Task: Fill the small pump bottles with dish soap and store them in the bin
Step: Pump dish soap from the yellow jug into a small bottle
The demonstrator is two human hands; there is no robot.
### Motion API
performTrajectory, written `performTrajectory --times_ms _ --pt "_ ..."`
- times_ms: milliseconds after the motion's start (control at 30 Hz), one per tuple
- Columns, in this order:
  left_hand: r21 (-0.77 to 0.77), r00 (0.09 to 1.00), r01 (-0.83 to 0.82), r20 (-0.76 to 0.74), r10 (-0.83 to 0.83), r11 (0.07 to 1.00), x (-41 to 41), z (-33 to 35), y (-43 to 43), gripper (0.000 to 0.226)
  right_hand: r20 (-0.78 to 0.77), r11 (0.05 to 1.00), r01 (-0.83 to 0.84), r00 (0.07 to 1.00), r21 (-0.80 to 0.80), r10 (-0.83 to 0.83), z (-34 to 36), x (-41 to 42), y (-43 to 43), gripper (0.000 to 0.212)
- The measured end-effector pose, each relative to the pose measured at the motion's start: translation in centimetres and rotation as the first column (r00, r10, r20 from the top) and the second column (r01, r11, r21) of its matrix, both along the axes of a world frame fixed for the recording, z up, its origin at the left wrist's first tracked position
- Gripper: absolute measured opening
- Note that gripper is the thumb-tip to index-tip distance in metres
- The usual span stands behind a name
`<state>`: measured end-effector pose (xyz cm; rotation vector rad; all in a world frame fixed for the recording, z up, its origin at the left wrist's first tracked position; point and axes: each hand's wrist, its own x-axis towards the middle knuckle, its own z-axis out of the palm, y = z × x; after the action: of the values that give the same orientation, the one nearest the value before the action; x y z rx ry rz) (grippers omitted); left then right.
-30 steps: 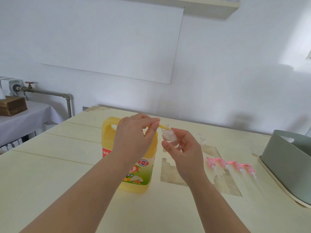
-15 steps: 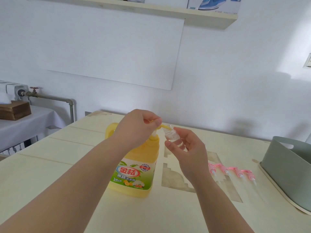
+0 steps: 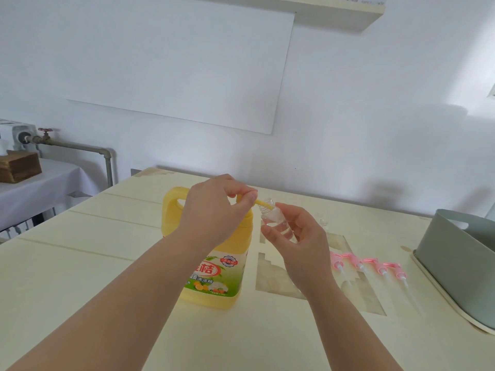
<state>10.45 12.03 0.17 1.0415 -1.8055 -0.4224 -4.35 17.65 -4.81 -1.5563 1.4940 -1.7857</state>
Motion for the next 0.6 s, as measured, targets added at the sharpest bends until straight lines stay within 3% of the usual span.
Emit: performTrajectory --times_ms 167,333,467,600 --pt "0.016 0.997 -0.001 0.071 -0.001 1.0 0.3 0.4 0.0 0.019 0.0 1.0 -0.001 1.0 0.016 0.001 0.1 0.1 0.0 0.033" --pt "0.097 1.0 0.028 0.006 -0.029 0.995 1.0 -0.1 -0.1 0.022 -0.054 0.999 -0.022 0.998 0.028 0.023 0.7 0.0 0.6 0.033" --pt "0.074 0.996 0.065 -0.064 -0.06 0.995 1.0 0.5 0.3 0.013 -0.037 0.999 -0.052 0.998 0.01 0.052 1.5 0.1 0.7 0.032" --pt "0.076 0.997 0.071 -0.028 -0.069 0.995 1.0 1.4 0.4 0.009 -0.022 0.999 -0.053 0.998 -0.004 0.053 1.7 0.1 0.7 0.031"
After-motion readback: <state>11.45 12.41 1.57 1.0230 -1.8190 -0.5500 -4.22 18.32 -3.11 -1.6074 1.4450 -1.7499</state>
